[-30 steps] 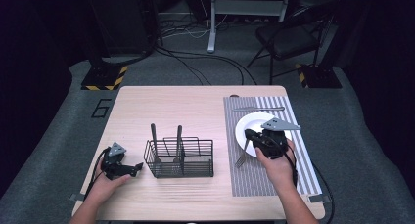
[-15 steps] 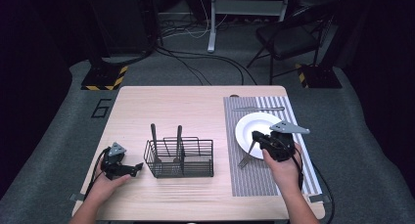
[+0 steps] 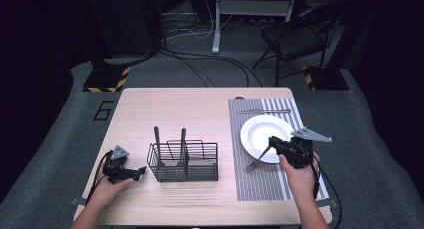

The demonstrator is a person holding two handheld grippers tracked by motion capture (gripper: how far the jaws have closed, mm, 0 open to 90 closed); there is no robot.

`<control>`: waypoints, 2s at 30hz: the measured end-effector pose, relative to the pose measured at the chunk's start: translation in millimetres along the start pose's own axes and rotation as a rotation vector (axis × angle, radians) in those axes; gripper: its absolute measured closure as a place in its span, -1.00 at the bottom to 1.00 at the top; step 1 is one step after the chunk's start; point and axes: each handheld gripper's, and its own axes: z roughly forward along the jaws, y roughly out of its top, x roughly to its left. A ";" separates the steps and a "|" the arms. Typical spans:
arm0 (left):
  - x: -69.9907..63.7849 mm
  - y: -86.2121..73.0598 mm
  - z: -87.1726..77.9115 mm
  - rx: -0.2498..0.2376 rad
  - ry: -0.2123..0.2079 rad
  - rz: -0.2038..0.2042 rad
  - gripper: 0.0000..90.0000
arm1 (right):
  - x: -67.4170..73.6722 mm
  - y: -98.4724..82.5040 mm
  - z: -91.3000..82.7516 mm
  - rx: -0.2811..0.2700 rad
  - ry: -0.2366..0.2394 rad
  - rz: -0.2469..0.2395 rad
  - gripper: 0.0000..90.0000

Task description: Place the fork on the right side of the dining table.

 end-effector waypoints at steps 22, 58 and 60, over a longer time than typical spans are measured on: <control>-0.2 -0.1 0.0 -0.001 0.002 -0.002 -0.99 | -51.8 -41.1 -12.9 -0.022 -0.049 0.203 0.71; -0.4 -0.2 -0.1 -0.001 0.003 -0.005 -0.99 | -93.1 -89.7 -13.2 -0.033 -0.073 0.424 0.61; -0.5 -0.2 -0.1 -0.001 0.003 -0.005 -0.99 | -94.9 -91.9 -12.4 -0.035 -0.073 0.446 0.61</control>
